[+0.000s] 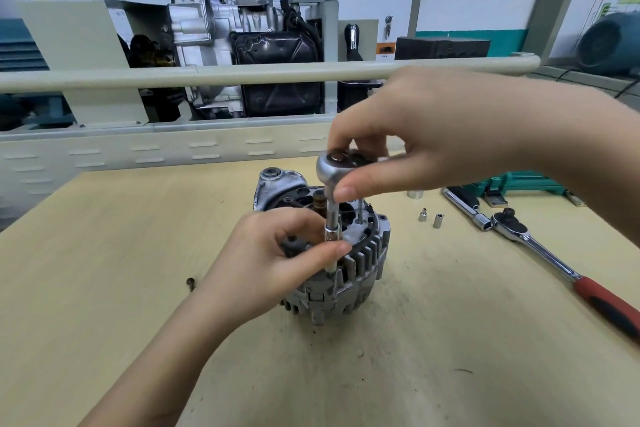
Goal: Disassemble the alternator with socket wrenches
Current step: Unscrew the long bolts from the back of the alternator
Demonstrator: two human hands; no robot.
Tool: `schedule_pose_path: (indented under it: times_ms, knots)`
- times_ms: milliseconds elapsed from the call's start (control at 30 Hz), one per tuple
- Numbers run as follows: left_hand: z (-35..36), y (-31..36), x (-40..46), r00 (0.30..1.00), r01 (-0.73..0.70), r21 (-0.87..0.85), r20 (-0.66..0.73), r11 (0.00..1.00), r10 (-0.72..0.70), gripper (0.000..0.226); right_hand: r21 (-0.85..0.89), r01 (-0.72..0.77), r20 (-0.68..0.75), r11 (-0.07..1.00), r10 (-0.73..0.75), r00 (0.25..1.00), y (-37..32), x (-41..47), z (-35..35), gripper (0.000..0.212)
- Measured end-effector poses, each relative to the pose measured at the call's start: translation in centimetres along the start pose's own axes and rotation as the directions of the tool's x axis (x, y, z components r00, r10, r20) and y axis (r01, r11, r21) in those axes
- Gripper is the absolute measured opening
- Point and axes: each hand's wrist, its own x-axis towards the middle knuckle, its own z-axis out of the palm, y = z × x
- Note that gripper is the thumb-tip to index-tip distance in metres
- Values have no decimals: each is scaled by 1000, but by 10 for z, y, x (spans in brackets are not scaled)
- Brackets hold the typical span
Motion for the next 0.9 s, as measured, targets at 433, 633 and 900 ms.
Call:
schedule_pose_path:
  times_ms: [433,633,900]
  knots:
    - [2,0,-2,1000,1,38,3,999,-1,20,-16,2,70,1000,-1,998,3,0,-5,49]
    - [3,-2,-1,999,21,35,-27,999,-20,34,-64,30,-6,998,-30,1000,1,1,0,58]
    - [-6,-1,-1,988,62,-69,145,996,-51,22,9,47,41,999,-47,998,4,1,-3,31]
